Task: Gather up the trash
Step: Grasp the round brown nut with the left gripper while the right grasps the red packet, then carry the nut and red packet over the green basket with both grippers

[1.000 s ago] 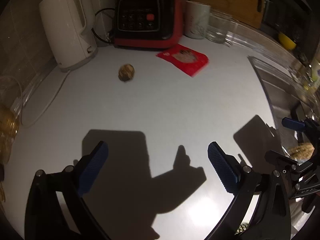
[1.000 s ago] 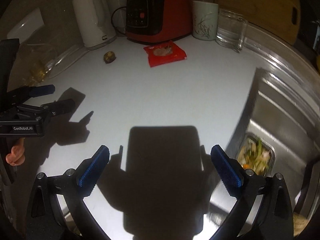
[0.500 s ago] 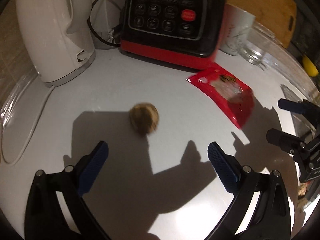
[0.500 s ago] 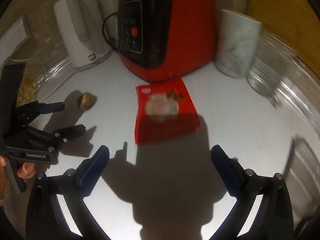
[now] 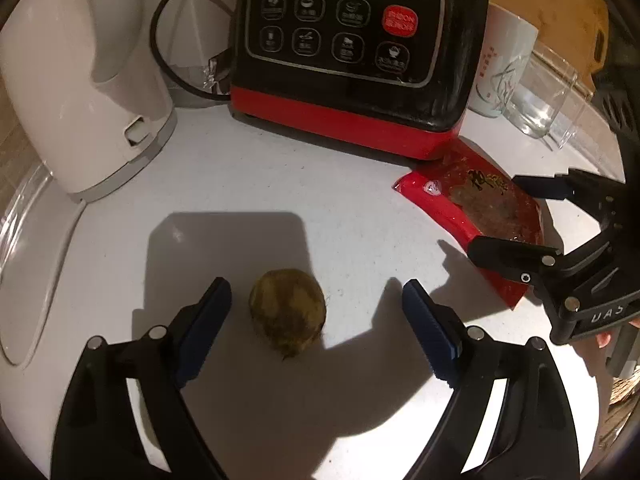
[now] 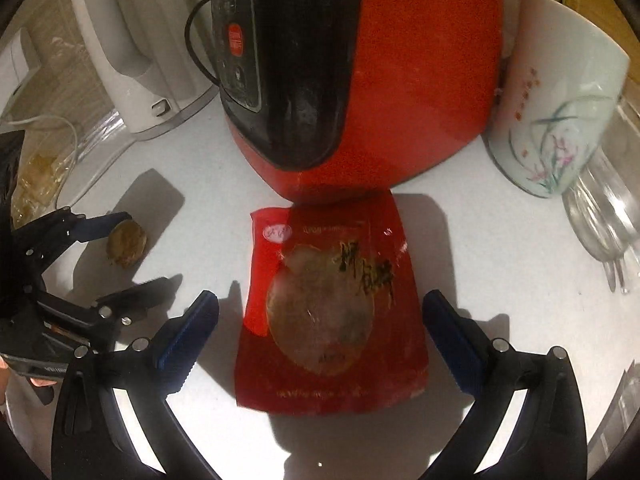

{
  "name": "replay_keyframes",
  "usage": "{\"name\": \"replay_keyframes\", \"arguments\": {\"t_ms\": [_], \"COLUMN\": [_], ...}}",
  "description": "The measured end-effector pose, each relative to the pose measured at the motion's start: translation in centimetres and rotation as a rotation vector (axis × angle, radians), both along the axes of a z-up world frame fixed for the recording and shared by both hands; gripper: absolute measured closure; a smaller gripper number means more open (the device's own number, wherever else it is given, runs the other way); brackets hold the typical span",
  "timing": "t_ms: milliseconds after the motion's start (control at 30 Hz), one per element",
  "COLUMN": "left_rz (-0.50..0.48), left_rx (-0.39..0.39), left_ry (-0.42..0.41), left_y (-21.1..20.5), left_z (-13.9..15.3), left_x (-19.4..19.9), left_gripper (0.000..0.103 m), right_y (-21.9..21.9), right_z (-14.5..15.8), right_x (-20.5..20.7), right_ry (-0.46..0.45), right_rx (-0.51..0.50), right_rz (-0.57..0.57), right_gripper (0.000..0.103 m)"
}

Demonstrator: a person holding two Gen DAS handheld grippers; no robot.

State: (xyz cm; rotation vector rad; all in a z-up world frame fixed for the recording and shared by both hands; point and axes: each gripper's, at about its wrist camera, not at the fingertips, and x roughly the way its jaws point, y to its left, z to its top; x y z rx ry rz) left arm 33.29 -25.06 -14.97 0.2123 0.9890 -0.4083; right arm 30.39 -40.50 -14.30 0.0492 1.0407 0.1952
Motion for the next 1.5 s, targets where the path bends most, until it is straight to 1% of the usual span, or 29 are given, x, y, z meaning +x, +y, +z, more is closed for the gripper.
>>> {"name": "replay_keyframes", "arguments": {"t_ms": [33,100,167,200,233,267,300,333,367,400,467,500,533,667,767,900,1067,1133,1267,1500], "left_rz": [-0.001,0.001,0.0,-0.004,-0.008,-0.008,-0.006,-0.006,-0.007,-0.012,-0.019,-0.023,-0.028,-0.027,-0.029,-0.025,-0.016,-0.015,-0.019,-0.043], "left_rx": [0.0,-0.004,-0.006,-0.006,-0.006,-0.006,-0.007,-0.007,-0.008,-0.009,-0.012,-0.013,-0.015,-0.015,-0.018,-0.01,-0.021,-0.022,-0.035,-0.052], "left_ry": [-0.004,-0.01,-0.014,-0.015,-0.017,-0.018,-0.018,-0.018,-0.02,-0.021,-0.023,-0.025,-0.024,-0.032,-0.023,-0.029,-0.03,-0.038,-0.049,-0.055], "left_y": [-0.1,-0.2,-0.2,-0.3,-0.2,-0.2,-0.2,-0.2,-0.3,-0.3,-0.4,-0.4,-0.5,-0.6,-0.4,-0.1,0.8,1.3,2.4,4.0], "left_z": [0.0,0.1,0.2,0.3,0.3,0.4,0.4,0.4,0.4,0.5,0.5,0.5,0.5,0.5,0.6,0.9,1.9,2.6,4.0,6.3], "left_x": [0.0,0.0,0.0,0.0,0.0,0.0,0.0,0.0,0.0,0.0,-0.1,-0.3,-0.3,-0.5,-0.7,-1.6,-3.1,-4.3,-7.6,-16.0], "left_gripper": [0.021,0.027,0.035,0.036,0.039,0.041,0.042,0.045,0.049,0.051,0.061,0.065,0.07,0.07,0.071,0.071,0.071,0.071,0.071,0.071], "right_y": [0.2,0.7,1.2,1.3,1.3,1.2,1.2,1.1,1.1,1.0,1.2,1.2,1.1,0.8,0.5,0.5,0.7,1.0,2.1,4.8], "right_z": [0.0,-0.2,-0.3,-0.2,-0.1,0.2,0.4,0.5,0.6,0.6,0.7,0.7,0.8,1.1,1.4,2.1,3.2,3.8,5.4,7.6], "right_x": [0.1,0.0,-0.1,-0.2,-0.2,-0.3,-0.4,-0.5,-0.5,-0.6,-0.3,-0.3,-0.5,-0.5,-0.9,-1.7,-3.9,-5.3,-9.5,-20.2], "right_ry": [-0.001,-0.01,-0.02,-0.029,-0.032,-0.035,-0.036,-0.036,-0.034,-0.031,-0.03,-0.028,-0.026,-0.02,-0.02,-0.031,-0.052,-0.059,-0.084,-0.106], "right_rx": [-0.01,-0.047,-0.104,-0.109,-0.113,-0.111,-0.109,-0.11,-0.11,-0.109,-0.112,-0.11,-0.1,-0.078,-0.086,-0.094,-0.078,-0.071,-0.056,-0.017], "right_rz": [0.004,0.022,0.035,0.044,0.04,0.037,0.038,0.039,0.041,0.042,0.046,0.041,0.034,0.012,-0.001,-0.015,-0.043,-0.05,-0.052,-0.069], "right_gripper": [0.002,0.003,0.007,0.012,0.021,0.026,0.037,0.046,0.05,0.052,0.062,0.064,0.066,0.076,0.079,0.08,0.081,0.081,0.081,0.081]}}
